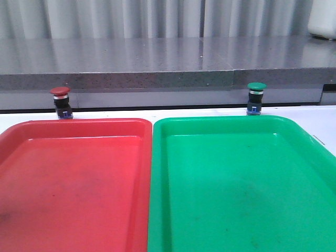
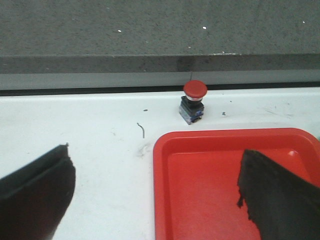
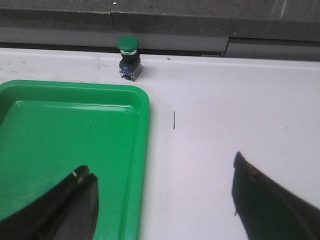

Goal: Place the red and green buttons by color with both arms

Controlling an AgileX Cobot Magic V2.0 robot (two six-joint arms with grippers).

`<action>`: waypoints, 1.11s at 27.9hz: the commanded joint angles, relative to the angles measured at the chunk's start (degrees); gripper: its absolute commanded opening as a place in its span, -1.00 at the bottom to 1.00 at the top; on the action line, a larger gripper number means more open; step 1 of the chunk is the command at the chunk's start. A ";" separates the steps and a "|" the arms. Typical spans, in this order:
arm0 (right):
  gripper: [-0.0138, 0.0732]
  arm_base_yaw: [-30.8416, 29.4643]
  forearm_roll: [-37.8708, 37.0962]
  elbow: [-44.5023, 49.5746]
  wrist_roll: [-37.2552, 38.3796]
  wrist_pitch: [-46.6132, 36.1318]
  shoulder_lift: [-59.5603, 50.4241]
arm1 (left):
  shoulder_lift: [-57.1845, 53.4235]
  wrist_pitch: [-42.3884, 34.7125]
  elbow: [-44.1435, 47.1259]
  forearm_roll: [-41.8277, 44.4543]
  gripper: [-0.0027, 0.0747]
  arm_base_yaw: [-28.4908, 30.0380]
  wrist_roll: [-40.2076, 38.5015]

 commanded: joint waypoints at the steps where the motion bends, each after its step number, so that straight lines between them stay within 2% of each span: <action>1: 0.64 -0.29 -0.41 -2.03 -0.54 -3.98 0.33 | 7.97 -4.80 -6.86 -0.45 0.72 -2.59 -0.03; 9: 0.64 -0.29 -0.41 -2.03 -0.54 -3.98 0.33 | 30.69 -4.41 -21.84 -0.45 0.72 -4.74 -0.03; 19: 0.64 -0.29 -0.41 -2.03 -0.54 -3.98 0.33 | 49.95 -3.84 -37.11 -0.45 0.72 -4.74 -0.42; 29: 0.64 -0.29 -0.41 -2.03 -0.54 -3.91 0.33 | 60.15 -6.78 -42.56 -2.24 0.71 -4.74 -0.42; 31: 0.64 -0.29 -0.41 -2.03 -0.54 -3.91 0.33 | 60.65 -7.82 -42.56 -2.83 0.60 -4.74 -0.42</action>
